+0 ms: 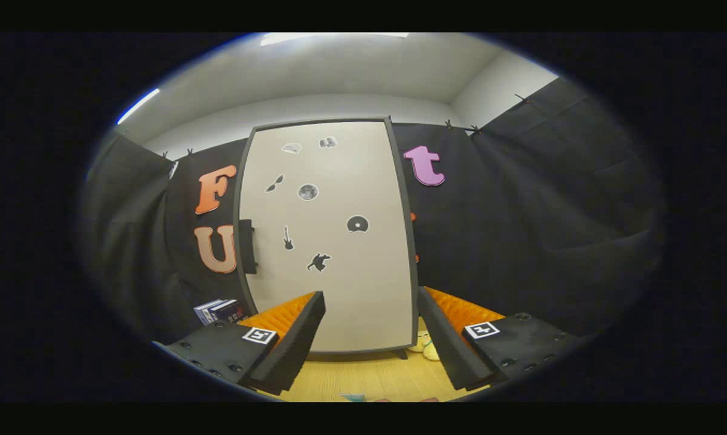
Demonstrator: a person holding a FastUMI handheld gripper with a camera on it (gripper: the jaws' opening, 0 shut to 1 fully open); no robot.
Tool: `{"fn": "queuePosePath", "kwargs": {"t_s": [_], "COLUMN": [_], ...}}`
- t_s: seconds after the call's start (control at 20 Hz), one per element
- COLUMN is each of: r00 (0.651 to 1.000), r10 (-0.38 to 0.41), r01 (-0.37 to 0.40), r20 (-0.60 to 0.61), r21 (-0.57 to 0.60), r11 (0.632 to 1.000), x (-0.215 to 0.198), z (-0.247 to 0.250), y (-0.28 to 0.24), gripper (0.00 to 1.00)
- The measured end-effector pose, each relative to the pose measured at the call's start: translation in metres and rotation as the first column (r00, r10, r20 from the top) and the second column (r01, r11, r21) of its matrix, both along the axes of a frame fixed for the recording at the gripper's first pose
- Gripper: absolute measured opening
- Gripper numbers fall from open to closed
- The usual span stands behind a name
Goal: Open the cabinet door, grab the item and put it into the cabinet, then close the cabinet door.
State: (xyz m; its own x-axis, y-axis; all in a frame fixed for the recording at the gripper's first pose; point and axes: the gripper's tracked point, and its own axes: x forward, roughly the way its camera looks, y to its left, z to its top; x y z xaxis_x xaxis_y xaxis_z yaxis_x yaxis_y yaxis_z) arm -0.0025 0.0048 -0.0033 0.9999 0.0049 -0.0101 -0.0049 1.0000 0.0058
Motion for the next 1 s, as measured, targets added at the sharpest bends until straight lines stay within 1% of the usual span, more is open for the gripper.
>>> {"fn": "queuePosePath", "kwargs": {"t_s": [0.15,0.25,0.4,0.5,0.7,0.8,0.9,1.0], "r00": [1.0,0.999,0.994,0.993,0.983,0.977,0.967,0.961], "r10": [0.01,0.038,0.087,0.099,0.161,0.191,0.233,0.266], "r01": [-0.011,-0.038,-0.086,-0.096,-0.151,-0.18,-0.225,-0.261], "r20": [0.01,0.026,0.06,0.07,0.09,0.098,0.099,0.077], "r21": [0.01,0.016,-0.009,-0.043,-0.109,-0.107,-0.085,-0.071], "r11": [1.0,0.999,0.996,0.994,0.983,0.978,0.971,0.963], "x": [-0.002,0.002,0.012,0.027,0.063,0.085,0.104,0.123], "z": [0.004,0.011,0.027,0.037,0.06,0.067,0.073,0.07], "y": [0.005,0.017,0.043,0.063,0.122,0.152,0.181,0.205], "gripper": [0.97,0.97,0.97,0.97,0.97,0.97,0.98,0.98]}}
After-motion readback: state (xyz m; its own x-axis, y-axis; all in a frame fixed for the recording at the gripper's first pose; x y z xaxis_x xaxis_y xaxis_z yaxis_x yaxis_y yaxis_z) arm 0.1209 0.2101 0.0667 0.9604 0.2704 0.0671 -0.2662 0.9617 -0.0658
